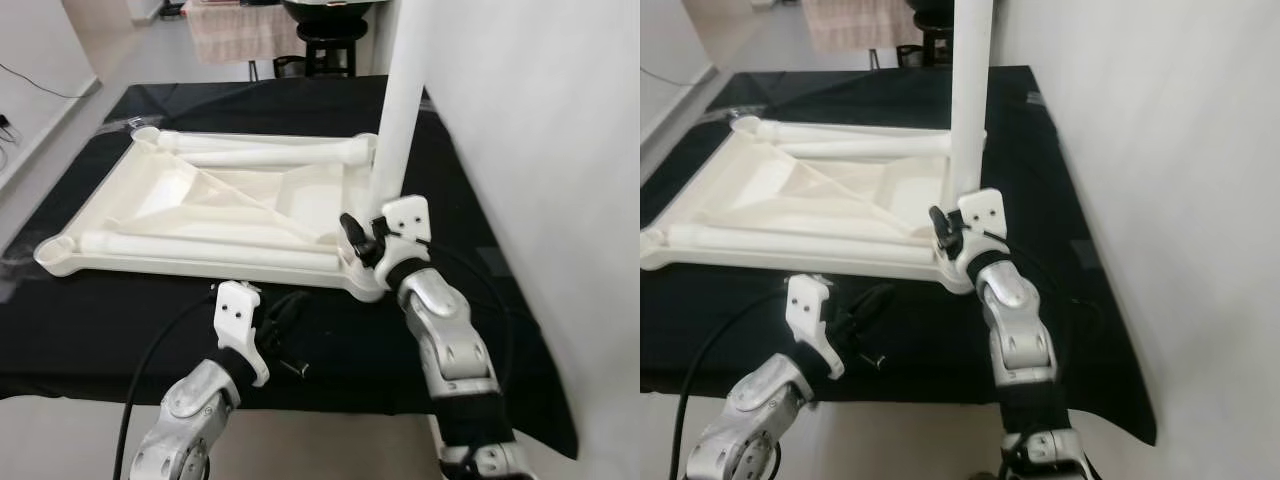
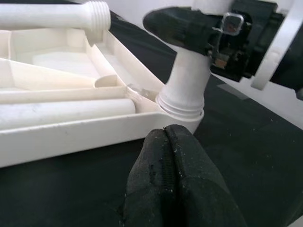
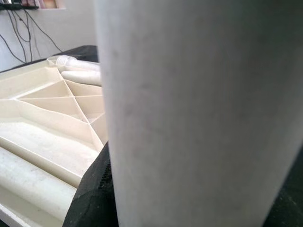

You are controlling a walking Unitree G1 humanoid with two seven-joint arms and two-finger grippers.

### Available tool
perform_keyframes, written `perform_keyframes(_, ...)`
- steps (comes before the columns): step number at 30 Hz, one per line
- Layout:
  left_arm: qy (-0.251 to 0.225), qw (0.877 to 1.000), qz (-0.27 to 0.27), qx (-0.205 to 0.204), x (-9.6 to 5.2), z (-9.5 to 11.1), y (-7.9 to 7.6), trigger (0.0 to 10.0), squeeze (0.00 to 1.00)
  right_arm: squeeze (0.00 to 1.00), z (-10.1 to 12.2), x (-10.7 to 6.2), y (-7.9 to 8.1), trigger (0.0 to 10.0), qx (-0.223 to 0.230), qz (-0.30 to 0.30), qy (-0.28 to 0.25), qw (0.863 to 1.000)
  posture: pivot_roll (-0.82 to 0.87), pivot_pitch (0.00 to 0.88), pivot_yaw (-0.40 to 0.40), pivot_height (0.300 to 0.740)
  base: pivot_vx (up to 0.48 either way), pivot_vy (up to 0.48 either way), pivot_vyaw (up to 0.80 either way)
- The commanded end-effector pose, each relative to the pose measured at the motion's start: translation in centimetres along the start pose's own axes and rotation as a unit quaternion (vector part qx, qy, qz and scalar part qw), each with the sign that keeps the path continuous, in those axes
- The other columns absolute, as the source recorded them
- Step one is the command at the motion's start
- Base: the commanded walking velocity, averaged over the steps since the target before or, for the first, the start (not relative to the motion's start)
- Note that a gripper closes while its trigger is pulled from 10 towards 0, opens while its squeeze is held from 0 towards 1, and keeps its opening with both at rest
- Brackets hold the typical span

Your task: Building children table

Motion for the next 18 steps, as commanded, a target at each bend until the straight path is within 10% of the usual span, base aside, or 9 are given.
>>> perform_keyframes(1, 0.007, 1.000, 0.012, 0.000, -0.3, -0.4, 0.3, 10.0, 0.00, 0.00, -4.9, -1.0, -1.7, 10.0, 0.011, -0.041, 0.101, 0.994, 0.03, 0.148, 0.004, 0.740, 0.000, 0.000, 0.00)
perform_keyframes(2, 0.007, 1.000, 0.012, 0.000, -0.3, -0.4, 0.3, 10.0, 0.00, 0.40, -4.5, -1.0, -1.5, 10.0, 0.015, -0.034, 0.096, 0.995, 0.03, 0.147, 0.004, 0.740, 0.000, 0.000, 0.00)
perform_keyframes(3, 0.007, 1.000, 0.012, -0.001, -0.3, -0.4, 0.3, 10.0, 0.00, 0.40, -4.3, -1.0, -1.4, 10.0, 0.018, -0.031, 0.091, 0.995, 0.03, 0.148, 0.005, 0.740, 0.000, 0.000, 0.00)
perform_keyframes(4, 0.007, 1.000, 0.010, -0.002, -0.2, -0.4, 0.3, 10.0, 0.00, 1.00, -3.5, -0.9, -1.2, 10.0, 0.019, -0.023, 0.079, 0.996, 0.02, 0.147, 0.004, 0.740, 0.000, 0.000, 0.00)
perform_keyframes(10, 0.007, 1.000, 0.005, -0.005, -0.1, -0.5, 0.2, 10.0, 0.00, 0.94, -0.3, 0.2, -0.4, 10.0, 0.027, 0.070, 0.034, 0.997, 0.01, 0.146, 0.012, 0.740, 0.000, 0.000, 0.00)
perform_keyframes(11, 0.007, 1.000, 0.004, -0.006, 0.0, -0.5, 0.2, 10.0, 0.00, 0.00, 1.4, 1.1, -0.2, 10.0, 0.010, 0.140, 0.026, 0.990, 0.01, 0.146, 0.011, 0.740, 0.000, 0.000, 0.00)
perform_keyframes(18, 0.007, 1.000, 0.004, -0.007, 0.0, -0.5, 0.1, 10.0, 0.00, 0.00, 2.0, 1.6, 0.4, 10.0, -0.045, 0.280, 0.073, 0.956, 0.02, 0.145, 0.005, 0.740, 0.000, 0.000, 0.00)
Point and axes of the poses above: a point about 5 cm out from each wrist's last joint towards the gripper, its own x axis pointing out of the wrist towards the gripper, its own z axis along the axis of the wrist's last joint, y = z × x, the point moved 3 cm from there along x, pointing out of the wrist towards the gripper, and after that the axes turned 15 degrees about x, right-handed, at the moved point
